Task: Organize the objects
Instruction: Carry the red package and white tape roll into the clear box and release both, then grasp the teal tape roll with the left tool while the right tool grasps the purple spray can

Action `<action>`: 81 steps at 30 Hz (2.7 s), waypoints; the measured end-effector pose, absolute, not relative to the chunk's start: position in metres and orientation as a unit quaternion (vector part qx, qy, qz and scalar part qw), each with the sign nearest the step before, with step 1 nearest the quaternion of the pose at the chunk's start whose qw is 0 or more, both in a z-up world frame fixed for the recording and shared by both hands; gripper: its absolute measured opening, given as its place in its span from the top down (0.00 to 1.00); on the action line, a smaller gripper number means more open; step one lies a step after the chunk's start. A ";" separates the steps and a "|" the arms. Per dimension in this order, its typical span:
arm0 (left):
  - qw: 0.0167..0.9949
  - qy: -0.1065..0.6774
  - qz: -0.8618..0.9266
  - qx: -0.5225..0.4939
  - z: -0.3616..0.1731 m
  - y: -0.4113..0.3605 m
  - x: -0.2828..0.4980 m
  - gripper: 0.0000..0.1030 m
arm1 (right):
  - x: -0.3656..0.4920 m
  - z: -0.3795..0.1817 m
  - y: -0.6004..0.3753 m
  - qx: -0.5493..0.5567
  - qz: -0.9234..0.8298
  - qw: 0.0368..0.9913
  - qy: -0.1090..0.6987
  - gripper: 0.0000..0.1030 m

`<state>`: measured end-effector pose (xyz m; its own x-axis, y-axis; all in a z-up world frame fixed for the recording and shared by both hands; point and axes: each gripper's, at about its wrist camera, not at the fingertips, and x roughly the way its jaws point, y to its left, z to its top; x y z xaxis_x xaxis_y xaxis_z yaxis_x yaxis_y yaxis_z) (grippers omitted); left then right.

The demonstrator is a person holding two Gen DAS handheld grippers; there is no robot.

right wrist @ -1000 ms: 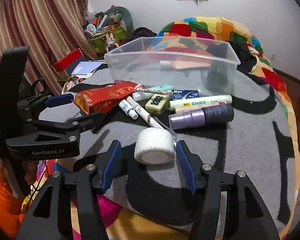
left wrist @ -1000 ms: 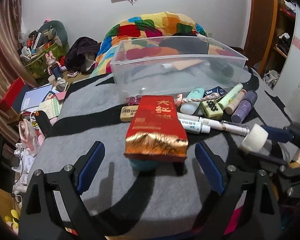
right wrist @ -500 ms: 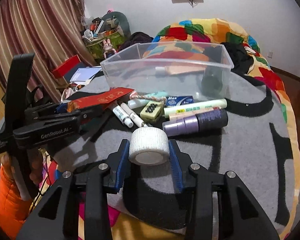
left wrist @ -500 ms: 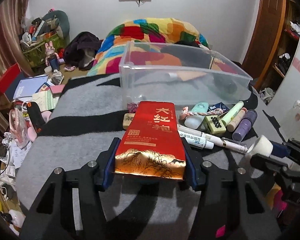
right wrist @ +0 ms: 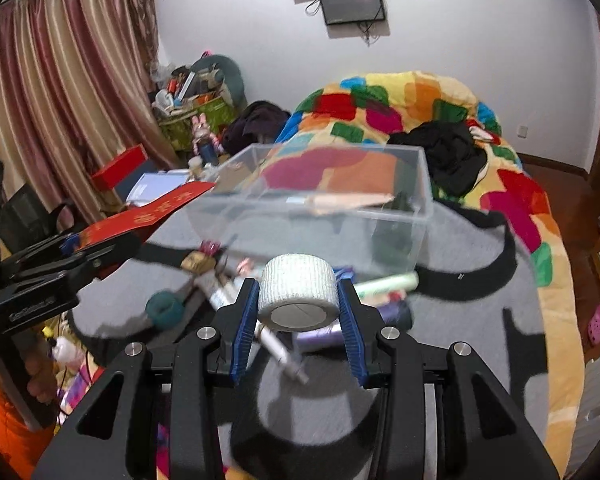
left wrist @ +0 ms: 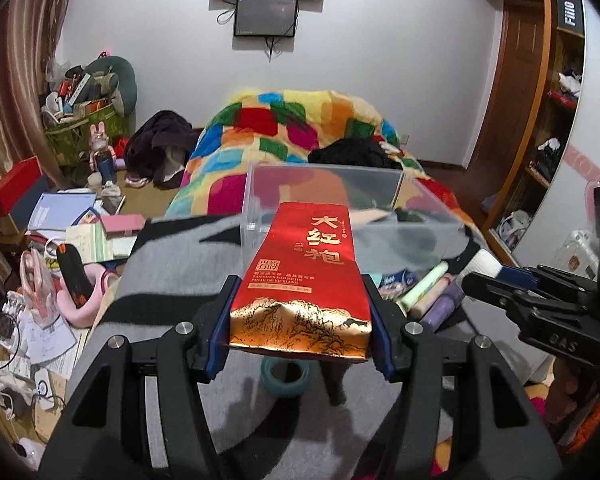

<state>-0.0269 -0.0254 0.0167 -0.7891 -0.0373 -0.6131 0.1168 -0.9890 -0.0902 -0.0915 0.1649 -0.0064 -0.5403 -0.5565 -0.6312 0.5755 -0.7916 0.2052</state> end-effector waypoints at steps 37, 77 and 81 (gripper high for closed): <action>-0.002 0.070 -0.915 0.398 -0.008 -0.025 -0.165 0.44 | -0.214 -0.024 0.130 0.393 -0.878 0.273 0.030 0.65; 0.042 0.056 -0.902 0.426 -0.048 -0.043 -0.050 0.09 | -0.151 -0.064 0.184 0.460 -0.858 0.226 -0.027 0.25; 0.044 0.055 -0.898 0.434 -0.062 -0.037 -0.045 0.09 | -0.159 -0.079 0.183 0.487 -0.844 0.219 -0.055 0.25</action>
<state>-0.0453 -0.0372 -0.0619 -0.6186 -0.0304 -0.7851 0.1265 -0.9901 -0.0613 -0.1588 0.1832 -0.0794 -0.4303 -0.4231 -0.7974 0.3160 -0.8981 0.3060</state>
